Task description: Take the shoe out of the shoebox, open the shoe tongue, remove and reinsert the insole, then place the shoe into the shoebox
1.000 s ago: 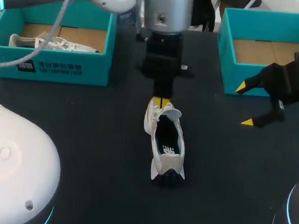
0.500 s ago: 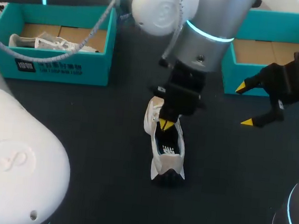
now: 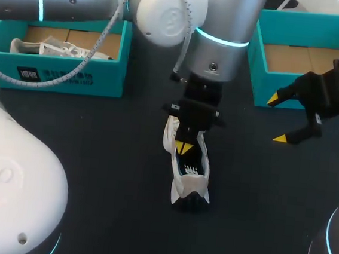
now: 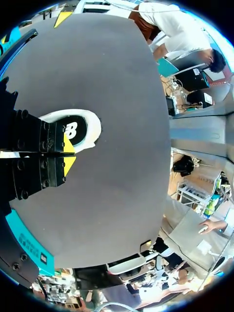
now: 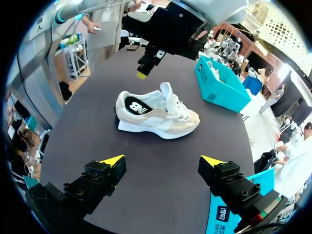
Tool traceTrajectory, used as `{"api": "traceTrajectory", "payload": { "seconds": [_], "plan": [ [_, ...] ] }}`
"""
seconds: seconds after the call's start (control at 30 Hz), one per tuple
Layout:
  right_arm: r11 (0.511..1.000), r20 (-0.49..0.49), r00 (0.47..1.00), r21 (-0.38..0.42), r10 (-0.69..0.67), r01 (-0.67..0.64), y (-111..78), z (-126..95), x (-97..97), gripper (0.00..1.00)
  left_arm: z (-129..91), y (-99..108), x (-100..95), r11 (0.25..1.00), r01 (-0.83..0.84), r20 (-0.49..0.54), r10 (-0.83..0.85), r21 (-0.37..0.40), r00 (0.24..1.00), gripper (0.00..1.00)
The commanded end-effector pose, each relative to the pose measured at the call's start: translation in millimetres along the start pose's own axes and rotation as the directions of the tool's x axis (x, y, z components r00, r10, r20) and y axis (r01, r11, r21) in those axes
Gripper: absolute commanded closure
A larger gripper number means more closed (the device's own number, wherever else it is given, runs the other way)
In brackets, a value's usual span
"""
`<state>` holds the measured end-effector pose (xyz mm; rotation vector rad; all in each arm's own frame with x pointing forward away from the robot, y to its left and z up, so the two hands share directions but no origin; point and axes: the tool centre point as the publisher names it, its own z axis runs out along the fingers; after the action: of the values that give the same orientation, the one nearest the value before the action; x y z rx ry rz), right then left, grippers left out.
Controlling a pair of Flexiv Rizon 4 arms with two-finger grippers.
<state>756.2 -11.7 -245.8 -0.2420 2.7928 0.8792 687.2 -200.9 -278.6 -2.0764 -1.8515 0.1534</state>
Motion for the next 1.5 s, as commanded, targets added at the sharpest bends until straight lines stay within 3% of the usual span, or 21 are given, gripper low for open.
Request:
{"api": "traceTrajectory", "payload": {
  "seconds": [0.03, 0.27, 0.43, 0.73, 0.93, 1.37, 1.5],
  "plan": [
    [1.000, -0.001, 1.000, 0.002, 0.000, 0.000, 0.1, 0, 0.0, 0.00, -1, 0, 0.9, 1.000, -0.001, 0.000, 0.001, -0.002, 1.000, 1.00],
    [1.000, -0.001, 1.000, 0.002, 0.000, 0.000, 0.1, 0, 0.0, 0.00, -1, 0, 0.9, 1.000, -0.001, 0.000, 0.001, -0.002, 1.000, 1.00],
    [1.000, -0.001, 1.000, 0.002, 0.000, 0.000, 0.1, 0, 0.0, 0.00, 13, 21, -6.8, 0.997, 0.070, 0.127, -0.074, 0.035, 0.989, 1.00],
    [1.000, -0.001, 1.000, 0.002, 0.000, 0.000, 0.1, 0, 0.0, 0.00, 37, 47, -24.0, 0.994, 0.103, 0.123, -0.099, -0.028, 0.987, 1.00],
    [1.000, -0.001, 1.000, 0.002, 0.000, 0.000, 0.1, 0, 0.0, 0.00, 49, 49, -35.7, 0.995, 0.087, 0.101, -0.081, -0.051, 0.992, 1.00],
    [1.000, -0.001, 1.000, 0.002, 0.000, 0.000, 0.1, 0, 0.0, 0.00, 98, 55, -55.4, 0.991, 0.110, 0.139, -0.098, -0.075, 0.985, 1.00],
    [1.000, -0.001, 1.000, 0.002, 0.000, 0.000, 0.1, 0, 0.0, 0.00, 91, 48, -50.1, 0.991, 0.102, 0.141, -0.089, -0.088, 0.986, 1.00]
  ]
}}
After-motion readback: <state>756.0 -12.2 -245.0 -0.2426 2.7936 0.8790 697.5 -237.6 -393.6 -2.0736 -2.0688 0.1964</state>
